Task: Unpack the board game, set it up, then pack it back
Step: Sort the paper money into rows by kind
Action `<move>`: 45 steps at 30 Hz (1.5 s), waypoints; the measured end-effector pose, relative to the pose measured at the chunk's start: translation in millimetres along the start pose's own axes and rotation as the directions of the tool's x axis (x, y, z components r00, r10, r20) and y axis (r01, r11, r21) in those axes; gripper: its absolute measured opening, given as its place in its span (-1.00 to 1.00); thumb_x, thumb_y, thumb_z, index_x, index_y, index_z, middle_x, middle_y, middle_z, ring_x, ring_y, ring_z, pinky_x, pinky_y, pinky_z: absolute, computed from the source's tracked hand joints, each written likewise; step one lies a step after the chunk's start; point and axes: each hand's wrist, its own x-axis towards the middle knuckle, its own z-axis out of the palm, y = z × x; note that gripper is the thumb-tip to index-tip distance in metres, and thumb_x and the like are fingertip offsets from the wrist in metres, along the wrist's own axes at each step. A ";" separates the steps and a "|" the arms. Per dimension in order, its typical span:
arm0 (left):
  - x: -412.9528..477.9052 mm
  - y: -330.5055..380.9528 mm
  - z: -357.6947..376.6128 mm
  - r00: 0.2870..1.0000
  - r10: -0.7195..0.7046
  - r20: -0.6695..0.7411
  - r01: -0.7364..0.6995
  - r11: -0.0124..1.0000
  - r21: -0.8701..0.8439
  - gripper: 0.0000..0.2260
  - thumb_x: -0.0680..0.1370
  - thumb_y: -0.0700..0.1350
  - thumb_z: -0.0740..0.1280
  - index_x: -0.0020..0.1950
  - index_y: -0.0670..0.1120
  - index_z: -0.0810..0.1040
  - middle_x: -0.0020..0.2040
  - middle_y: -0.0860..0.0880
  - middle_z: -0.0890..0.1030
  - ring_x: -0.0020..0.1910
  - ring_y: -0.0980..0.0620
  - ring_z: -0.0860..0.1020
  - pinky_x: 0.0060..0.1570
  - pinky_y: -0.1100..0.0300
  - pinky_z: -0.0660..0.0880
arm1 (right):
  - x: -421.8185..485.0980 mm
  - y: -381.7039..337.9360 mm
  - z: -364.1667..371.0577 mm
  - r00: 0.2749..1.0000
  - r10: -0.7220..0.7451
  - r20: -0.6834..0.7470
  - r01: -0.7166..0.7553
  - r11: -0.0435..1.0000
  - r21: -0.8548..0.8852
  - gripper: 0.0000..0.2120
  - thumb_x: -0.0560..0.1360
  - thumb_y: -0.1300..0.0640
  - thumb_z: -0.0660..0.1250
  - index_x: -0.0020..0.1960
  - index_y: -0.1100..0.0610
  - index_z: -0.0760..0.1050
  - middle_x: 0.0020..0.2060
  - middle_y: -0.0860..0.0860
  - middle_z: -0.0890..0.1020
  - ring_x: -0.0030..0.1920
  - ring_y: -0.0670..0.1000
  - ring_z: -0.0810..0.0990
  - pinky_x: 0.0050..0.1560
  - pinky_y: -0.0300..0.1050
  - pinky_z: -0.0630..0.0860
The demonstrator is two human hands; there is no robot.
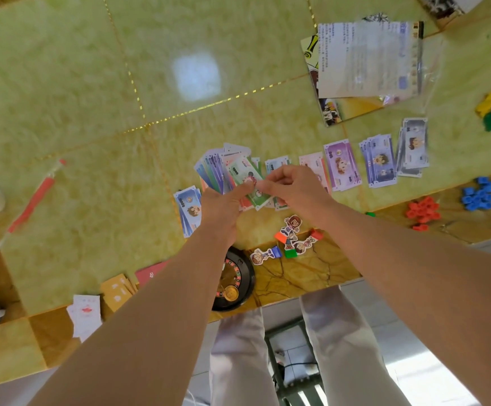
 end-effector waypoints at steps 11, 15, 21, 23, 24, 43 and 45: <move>-3.3 10.4 -12.7 0.996 0.031 -0.088 -0.038 0.996 -0.083 -0.91 0.50 -0.27 0.33 -0.06 -0.11 0.49 -0.24 -0.02 0.62 -0.28 0.01 0.62 -0.20 0.09 0.56 | 3.5 -8.5 8.1 0.996 0.009 -0.093 -0.008 1.000 0.009 -0.93 0.48 0.18 0.44 -0.11 0.13 0.55 -0.36 0.00 0.57 -0.46 -0.09 0.50 -0.28 -0.20 0.53; 0.5 11.7 -30.1 0.978 0.074 -0.194 -0.088 0.994 -0.064 -0.92 0.47 -0.25 0.36 -0.13 -0.08 0.51 -0.18 -0.07 0.62 -0.20 -0.08 0.62 -0.06 -0.03 0.56 | 4.9 -2.4 13.8 0.984 0.075 -0.162 -0.073 0.997 0.017 -0.96 0.51 0.22 0.40 -0.07 0.15 0.55 -0.36 0.01 0.57 -0.46 -0.11 0.53 -0.24 -0.17 0.58; -0.2 9.0 -41.4 0.991 0.072 -0.112 -0.080 0.995 -0.066 -0.88 0.49 -0.32 0.35 -0.09 -0.10 0.56 -0.27 -0.01 0.66 -0.35 0.06 0.65 -0.25 0.14 0.61 | 7.6 3.2 36.0 0.973 0.067 -0.221 -0.090 0.992 -0.093 -0.81 0.47 0.23 0.44 -0.03 0.15 0.44 -0.36 -0.01 0.54 -0.48 -0.10 0.58 -0.25 -0.10 0.58; -0.8 7.0 -42.1 0.995 0.068 -0.076 -0.072 0.996 -0.057 -0.86 0.49 -0.34 0.35 -0.04 -0.12 0.56 -0.23 -0.03 0.67 -0.31 0.05 0.67 -0.20 0.11 0.63 | 9.3 4.5 41.6 0.963 0.053 -0.266 -0.092 0.987 -0.135 -0.76 0.48 0.20 0.44 -0.03 0.13 0.36 -0.31 0.00 0.52 -0.45 -0.06 0.58 -0.30 -0.10 0.56; -0.9 6.1 -42.3 0.996 0.071 -0.055 -0.074 0.996 -0.054 -0.84 0.49 -0.35 0.35 -0.03 -0.12 0.56 -0.20 -0.03 0.68 -0.28 0.04 0.67 -0.16 0.10 0.63 | 10.1 5.5 43.5 0.958 0.035 -0.284 -0.084 0.983 -0.162 -0.73 0.47 0.18 0.44 -0.02 0.13 0.34 -0.28 0.00 0.50 -0.42 -0.03 0.58 -0.32 -0.12 0.54; -17.2 2.8 22.0 0.999 0.035 0.011 -0.035 0.999 -0.010 -0.85 0.51 -0.33 0.31 -0.09 -0.07 0.52 -0.29 0.02 0.66 -0.31 0.06 0.63 -0.20 0.16 0.59 | -8.1 -1.2 -17.7 0.989 -0.061 -0.133 0.054 0.997 -0.056 -0.90 0.46 0.15 0.47 -0.18 0.12 0.56 -0.27 0.10 0.63 -0.41 -0.15 0.52 -0.32 -0.22 0.46; -16.8 0.0 31.9 0.999 0.030 -0.033 -0.029 0.999 0.034 -0.87 0.49 -0.31 0.34 -0.11 -0.10 0.48 -0.25 -0.07 0.60 -0.26 -0.03 0.57 -0.24 0.13 0.51 | -10.9 2.0 -30.0 0.990 -0.029 -0.137 0.029 1.000 -0.008 -0.94 0.49 0.24 0.41 -0.08 0.21 0.54 -0.32 0.08 0.57 -0.54 -0.22 0.49 -0.46 -0.37 0.41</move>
